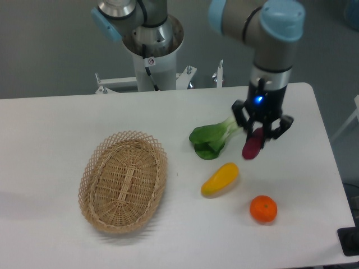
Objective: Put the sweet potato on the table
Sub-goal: 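Carry the held purple sweet potato down past the yellow squash toward the table, then lower the sweet potato onto the table beside the basket and open the gripper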
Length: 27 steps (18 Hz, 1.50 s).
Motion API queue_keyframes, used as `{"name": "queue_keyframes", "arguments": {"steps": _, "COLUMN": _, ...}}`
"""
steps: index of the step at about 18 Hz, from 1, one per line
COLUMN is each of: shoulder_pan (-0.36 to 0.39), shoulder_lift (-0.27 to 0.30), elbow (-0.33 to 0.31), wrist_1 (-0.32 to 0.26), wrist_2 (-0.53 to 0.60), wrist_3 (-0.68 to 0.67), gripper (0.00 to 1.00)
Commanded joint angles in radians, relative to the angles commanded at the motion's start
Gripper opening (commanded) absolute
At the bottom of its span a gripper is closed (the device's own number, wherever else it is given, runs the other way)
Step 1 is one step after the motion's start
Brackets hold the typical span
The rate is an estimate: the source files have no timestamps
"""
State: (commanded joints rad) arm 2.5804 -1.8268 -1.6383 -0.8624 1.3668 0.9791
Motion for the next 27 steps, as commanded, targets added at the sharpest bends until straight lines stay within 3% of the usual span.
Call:
{"name": "queue_keyframes", "arguments": {"steps": 6, "shoulder_pan": -0.092, "shoulder_lift": -0.109, "elbow": 0.029, "wrist_1": 0.126, "wrist_2": 0.006, "wrist_3": -0.131, "gripper": 0.32}}
{"name": "queue_keyframes", "arguments": {"steps": 10, "shoulder_pan": -0.143, "shoulder_lift": -0.218, "elbow": 0.081, "wrist_1": 0.138, "wrist_2": 0.047, "wrist_3": -0.128, "gripper": 0.32}}
{"name": "queue_keyframes", "arguments": {"steps": 14, "shoulder_pan": -0.158, "shoulder_lift": -0.296, "elbow": 0.094, "wrist_1": 0.144, "wrist_2": 0.060, "wrist_3": -0.131, "gripper": 0.32}}
{"name": "queue_keyframes", "arguments": {"steps": 21, "shoulder_pan": -0.180, "shoulder_lift": -0.365, "elbow": 0.097, "wrist_1": 0.190, "wrist_2": 0.126, "wrist_3": -0.125, "gripper": 0.32}}
{"name": "queue_keyframes", "arguments": {"steps": 27, "shoulder_pan": -0.181, "shoulder_lift": -0.373, "elbow": 0.083, "wrist_1": 0.191, "wrist_2": 0.126, "wrist_3": -0.117, "gripper": 0.32}}
